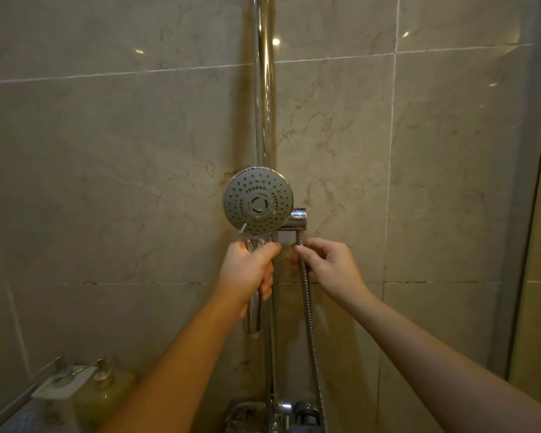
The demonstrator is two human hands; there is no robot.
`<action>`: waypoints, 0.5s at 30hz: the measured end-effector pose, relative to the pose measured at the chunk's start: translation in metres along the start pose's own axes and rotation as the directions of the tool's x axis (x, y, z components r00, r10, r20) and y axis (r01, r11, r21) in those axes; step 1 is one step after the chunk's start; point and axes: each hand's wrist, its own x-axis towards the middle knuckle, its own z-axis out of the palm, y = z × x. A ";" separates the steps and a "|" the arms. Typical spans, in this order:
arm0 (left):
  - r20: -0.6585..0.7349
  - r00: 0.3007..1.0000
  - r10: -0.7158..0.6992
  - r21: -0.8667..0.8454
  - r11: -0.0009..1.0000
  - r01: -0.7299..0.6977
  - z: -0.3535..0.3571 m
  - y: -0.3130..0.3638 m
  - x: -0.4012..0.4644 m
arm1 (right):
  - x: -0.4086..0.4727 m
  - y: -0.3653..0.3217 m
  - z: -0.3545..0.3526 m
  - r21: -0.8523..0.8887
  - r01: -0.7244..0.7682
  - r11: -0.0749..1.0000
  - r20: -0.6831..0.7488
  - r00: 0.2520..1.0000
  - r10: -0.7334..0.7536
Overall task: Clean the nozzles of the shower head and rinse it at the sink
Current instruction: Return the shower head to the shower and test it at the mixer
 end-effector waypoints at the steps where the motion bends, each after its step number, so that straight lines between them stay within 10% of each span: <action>1: 0.002 1.000 0.004 0.007 1.000 -0.004 0.000 0.001 0.000 | 0.003 -0.005 0.000 -0.008 0.008 1.000 -0.017 1.000 -0.008; 11: 0.013 1.000 0.005 0.030 1.000 -0.005 -0.001 0.001 0.001 | 0.014 -0.014 -0.003 0.261 -0.061 0.963 -0.032 0.997 0.072; 15: 0.019 1.000 0.008 0.043 0.999 -0.009 -0.001 0.000 0.003 | 0.025 -0.024 -0.019 0.122 0.056 0.991 0.071 0.995 -0.065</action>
